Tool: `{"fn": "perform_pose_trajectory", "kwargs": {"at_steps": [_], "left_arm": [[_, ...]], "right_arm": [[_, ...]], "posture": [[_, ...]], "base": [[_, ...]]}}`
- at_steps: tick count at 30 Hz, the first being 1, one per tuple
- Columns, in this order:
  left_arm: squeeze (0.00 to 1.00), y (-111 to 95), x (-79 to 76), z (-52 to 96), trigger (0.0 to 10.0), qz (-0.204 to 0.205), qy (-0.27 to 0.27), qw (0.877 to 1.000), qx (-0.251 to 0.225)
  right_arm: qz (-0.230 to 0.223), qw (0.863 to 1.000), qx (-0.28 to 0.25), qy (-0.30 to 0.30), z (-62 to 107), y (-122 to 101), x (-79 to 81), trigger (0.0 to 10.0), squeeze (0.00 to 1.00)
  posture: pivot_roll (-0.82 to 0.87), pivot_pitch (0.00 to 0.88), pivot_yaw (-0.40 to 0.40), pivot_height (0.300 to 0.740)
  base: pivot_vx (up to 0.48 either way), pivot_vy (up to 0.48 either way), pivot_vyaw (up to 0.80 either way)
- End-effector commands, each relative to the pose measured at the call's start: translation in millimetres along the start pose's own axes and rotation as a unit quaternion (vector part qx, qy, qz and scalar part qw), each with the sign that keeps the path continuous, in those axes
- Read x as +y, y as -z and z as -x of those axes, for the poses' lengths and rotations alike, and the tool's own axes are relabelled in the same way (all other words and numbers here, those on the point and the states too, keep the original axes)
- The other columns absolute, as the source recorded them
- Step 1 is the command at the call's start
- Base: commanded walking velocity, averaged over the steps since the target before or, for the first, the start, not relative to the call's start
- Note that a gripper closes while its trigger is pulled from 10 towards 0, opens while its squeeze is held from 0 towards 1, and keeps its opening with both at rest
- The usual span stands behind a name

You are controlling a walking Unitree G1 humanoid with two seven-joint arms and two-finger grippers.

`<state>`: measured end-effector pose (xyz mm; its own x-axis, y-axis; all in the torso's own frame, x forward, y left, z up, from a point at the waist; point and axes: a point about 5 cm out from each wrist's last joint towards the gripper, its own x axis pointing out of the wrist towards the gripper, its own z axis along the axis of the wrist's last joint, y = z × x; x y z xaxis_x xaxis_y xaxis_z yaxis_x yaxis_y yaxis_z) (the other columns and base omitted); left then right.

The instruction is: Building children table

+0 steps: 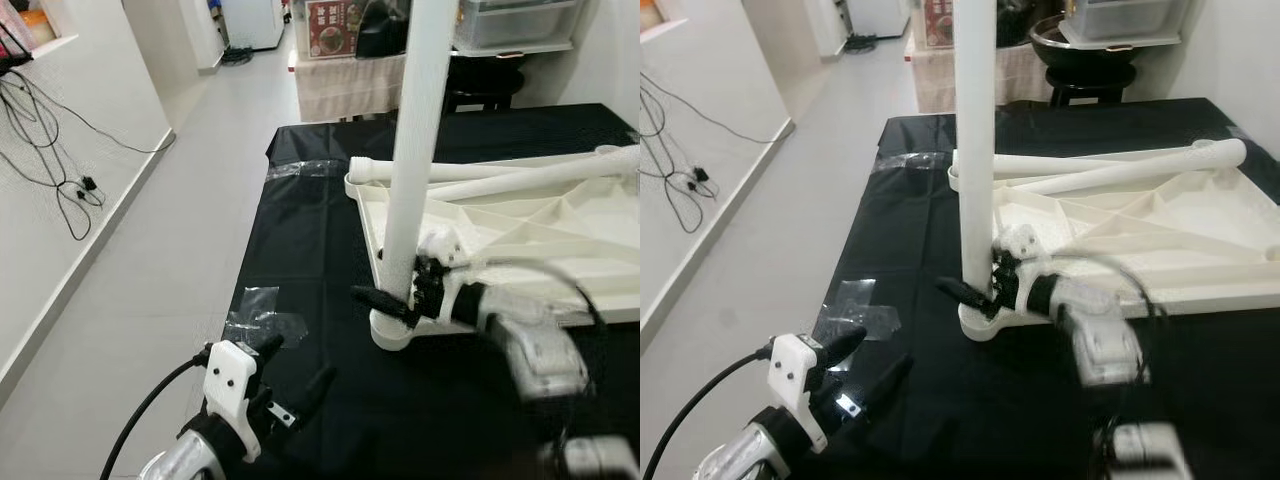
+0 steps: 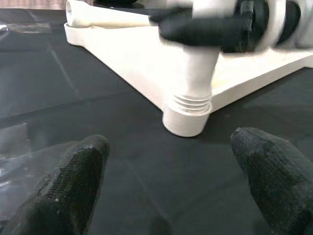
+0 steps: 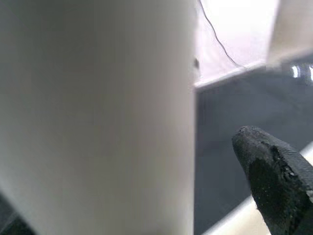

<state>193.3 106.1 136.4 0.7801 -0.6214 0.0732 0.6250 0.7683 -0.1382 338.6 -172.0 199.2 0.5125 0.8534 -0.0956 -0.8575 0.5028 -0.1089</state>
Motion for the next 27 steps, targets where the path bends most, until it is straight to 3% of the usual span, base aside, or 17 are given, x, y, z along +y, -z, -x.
{"fn": "perform_pose_trajectory", "kwargs": {"at_steps": [1,2,4,5,9,14,15,17,18,19,21,22,23,24,25,26,27], "left_arm": [[0.0,3.6,1.4,1.5,10.0,0.003,0.001,1.0,0.014],[0.0,3.5,0.9,-0.1,10.0,0.003,0.01,1.0,0.016],[0.0,3.5,0.9,-0.1,10.0,0.003,0.01,1.0,0.016],[0.0,3.6,0.9,-1.3,10.0,0.002,0.016,1.0,0.018],[0.0,3.0,2.1,-2.8,10.0,0.001,0.018,1.0,0.019],[0.0,0.9,3.0,-4.5,10.0,-0.007,0.05,0.998,0.026],[0.0,-0.5,3.8,-4.6,10.0,-0.009,0.055,0.998,0.026],[0.0,-7.3,6.3,-5.6,10.0,-0.027,0.066,0.997,0.028],[0.0,-7.3,6.3,-5.6,10.0,-0.027,0.066,0.997,0.028],[0.0,-9.2,6.9,-5.9,10.0,-0.032,0.068,0.997,0.028],[0.0,-8.6,10.3,-1.0,10.0,-0.037,0.068,0.996,0.045],[0.0,-8.6,10.3,-1.0,10.0,-0.037,0.068,0.996,0.045],[0.0,-6.4,10.4,2.5,10.0,-0.032,0.064,0.996,0.053],[0.0,-3.4,12.1,5.6,10.0,-0.025,0.052,0.997,0.057],[0.0,-3.4,12.1,5.6,10.0,-0.025,0.052,0.997,0.057],[0.0,-1.4,13.3,7.0,10.0,-0.024,0.046,0.997,0.059],[0.0,-1.4,13.3,7.0,10.0,-0.024,0.046,0.997,0.059]], "right_arm": [[-0.016,0.999,-0.005,-0.036,-5.3,4.9,4.5,10.0,0.0],[-0.027,0.998,-0.017,-0.052,-6.9,-0.2,-1.0,1.7,0.0],[-0.027,0.998,-0.017,-0.052,-6.9,-0.2,-1.0,1.7,0.0],[-0.034,0.997,-0.024,-0.062,-7.4,-2.1,-4.1,0.0,0.0],[-0.04,0.997,-0.028,-0.067,-7.1,-1.0,-5.4,0.0,0.0],[-0.047,0.997,-0.009,-0.067,2.6,18.7,-2.9,0.0,0.0],[-0.038,0.999,0.012,-0.032,4.1,25.7,-5.1,0.0,0.0],[-0.047,0.985,0.072,0.149,7.5,41.8,-16.0,0.0,0.0],[-0.047,0.985,0.072,0.149,7.5,41.8,-16.0,0.0,0.0],[-0.052,0.974,0.087,0.203,10.0,46.2,-18.5,0.0,0.0],[-0.073,0.888,0.086,0.446,26.5,58.9,1.9,0.0,0.0],[-0.073,0.888,0.086,0.446,26.5,58.9,1.9,0.0,0.0],[-0.064,0.886,0.094,0.449,22.2,63.0,30.8,0.0,0.0],[-0.068,0.902,0.093,0.416,9.7,66.2,54.1,0.0,0.0],[-0.068,0.902,0.093,0.416,9.7,66.2,54.1,0.0,0.0],[-0.064,0.922,0.089,0.372,-3.4,66.5,67.1,0.0,0.0],[-0.064,0.922,0.089,0.372,-3.4,66.5,67.1,0.0,0.0]], "posture": [[0.08,0.059,0.085,0.74],[0.09,0.061,0.082,0.74],[0.09,0.061,0.082,0.74],[0.09,0.06,0.087,0.74],[0.09,0.057,0.091,0.74],[0.06,0.062,0.108,0.74],[0.06,0.066,0.097,0.74],[0.07,0.054,0.074,0.74],[0.07,0.054,0.074,0.74],[0.07,0.054,0.074,0.74],[0.07,0.041,0.093,0.74],[0.07,0.041,0.093,0.74],[0.08,0.06,0.116,0.74],[0.07,0.048,0.132,0.74],[0.07,0.048,0.132,0.74],[0.07,0.041,0.134,0.74],[0.07,0.041,0.134,0.74]], "base": [[0.0,0.0,0.0],[0.0,0.0,0.0],[0.0,0.0,0.0],[0.0,0.0,0.0],[0.0,0.0,0.0],[0.0,0.0,0.0],[0.0,0.0,0.0],[0.0,0.0,0.0],[0.0,0.0,0.0],[0.0,0.0,0.0],[0.0,0.0,0.0],[0.0,0.0,0.0],[0.0,0.0,0.0],[0.0,0.0,0.0],[0.0,0.0,0.0],[0.0,0.0,0.0],[0.0,0.0,0.0]]}}
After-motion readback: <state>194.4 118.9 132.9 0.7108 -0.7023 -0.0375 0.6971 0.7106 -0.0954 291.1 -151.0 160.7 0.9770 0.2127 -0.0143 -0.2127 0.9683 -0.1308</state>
